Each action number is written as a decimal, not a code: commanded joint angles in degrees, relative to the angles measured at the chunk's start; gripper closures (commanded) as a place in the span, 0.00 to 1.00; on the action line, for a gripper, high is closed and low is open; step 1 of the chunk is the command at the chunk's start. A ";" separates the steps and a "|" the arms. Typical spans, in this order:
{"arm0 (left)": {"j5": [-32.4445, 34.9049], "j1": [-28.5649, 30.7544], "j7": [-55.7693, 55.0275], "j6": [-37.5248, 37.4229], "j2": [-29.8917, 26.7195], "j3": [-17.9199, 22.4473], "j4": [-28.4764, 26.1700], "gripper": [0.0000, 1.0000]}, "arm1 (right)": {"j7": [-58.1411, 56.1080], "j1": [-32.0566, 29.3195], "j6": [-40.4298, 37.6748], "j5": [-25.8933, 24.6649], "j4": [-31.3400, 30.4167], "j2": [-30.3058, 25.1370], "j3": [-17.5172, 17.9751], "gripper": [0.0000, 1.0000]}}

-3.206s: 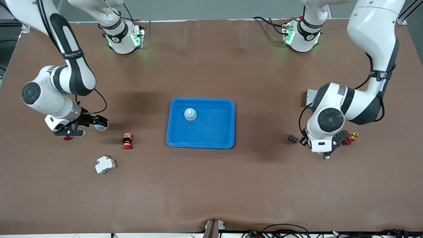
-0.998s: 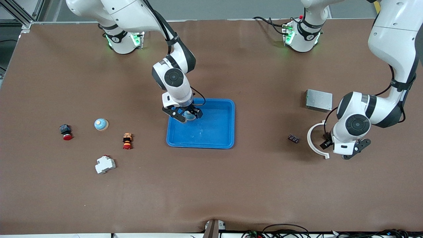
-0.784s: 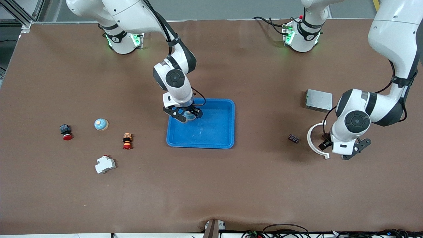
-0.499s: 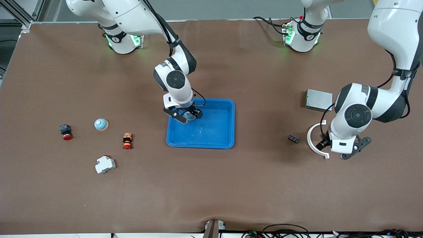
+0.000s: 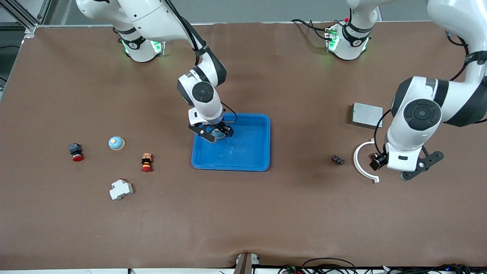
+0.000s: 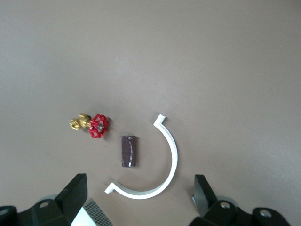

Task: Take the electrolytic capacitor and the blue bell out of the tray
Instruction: 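Lift the second bell with the right gripper while the left gripper withdraws, then carry the second bell with the right gripper and lower it beside the first bell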

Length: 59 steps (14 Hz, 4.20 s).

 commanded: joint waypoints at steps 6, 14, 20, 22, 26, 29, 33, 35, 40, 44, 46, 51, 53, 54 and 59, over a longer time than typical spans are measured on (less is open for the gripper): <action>-7.22 0.77 11.64 -17.05 -0.84 -0.82 13.83 0.00 | 2.10 1.05 -0.05 -1.17 1.71 1.15 -0.86 0.83; -13.55 1.92 24.41 -18.30 -7.78 -0.99 14.72 0.00 | 3.42 0.87 -0.57 -1.26 2.58 1.16 -0.86 1.00; -20.13 2.18 27.57 -21.29 -11.91 -0.47 14.37 0.00 | 1.41 -0.88 -4.17 -1.78 5.92 -0.16 -1.39 1.00; -20.40 2.18 28.80 -22.16 -12.35 -0.82 14.55 0.00 | -3.50 -2.72 -7.85 -2.05 6.19 -2.35 -2.18 1.00; -21.81 -0.27 29.86 -22.96 -13.41 -0.20 14.55 0.00 | -17.82 -10.27 -16.38 -2.05 6.28 -7.88 -2.18 1.00; -21.90 -5.43 31.17 -23.13 -14.98 5.92 14.20 0.00 | -30.99 -17.56 -21.13 -2.05 6.28 -11.49 -2.18 1.00; -22.07 -10.91 34.42 -23.49 -17.10 13.49 13.14 0.00 | -47.34 -26.44 -25.26 -1.88 6.28 -14.48 -2.09 1.00; -22.25 -12.40 37.92 -23.49 -18.15 16.48 12.53 0.00 | -56.39 -31.36 -25.27 -1.96 6.28 -14.67 -2.10 1.00; -24.62 -14.96 42.95 -24.71 -22.28 21.33 9.45 0.00 | -74.95 -42.00 -23.95 -1.17 8.47 -12.21 -2.09 1.00; -24.71 -18.54 43.65 -25.42 -23.07 25.36 9.45 0.00 | -86.12 -47.46 -19.31 1.46 8.82 -7.74 -2.01 1.00; -24.88 -21.01 43.92 -25.42 -23.51 28.18 9.54 0.00 | -89.64 -49.13 -17.80 2.43 9.96 -4.92 -2.01 1.00; -28.14 -19.79 44.71 -25.77 -23.52 28.27 9.97 0.00 | -93.44 -51.16 -17.89 1.91 15.67 1.85 -2.09 1.00; -28.23 -19.79 44.71 -25.86 -23.60 28.10 10.06 0.00 | -94.92 -51.95 -17.80 1.64 16.64 3.26 -2.09 1.00; -28.23 -19.79 44.71 -26.30 -23.60 28.01 10.15 0.00 | -96.15 -52.04 -17.71 1.55 17.00 3.87 -2.09 1.00; -28.14 -19.79 44.71 -27.09 -24.30 28.01 10.06 0.00 | -100.29 -54.23 -17.45 1.20 18.14 5.98 -2.09 1.00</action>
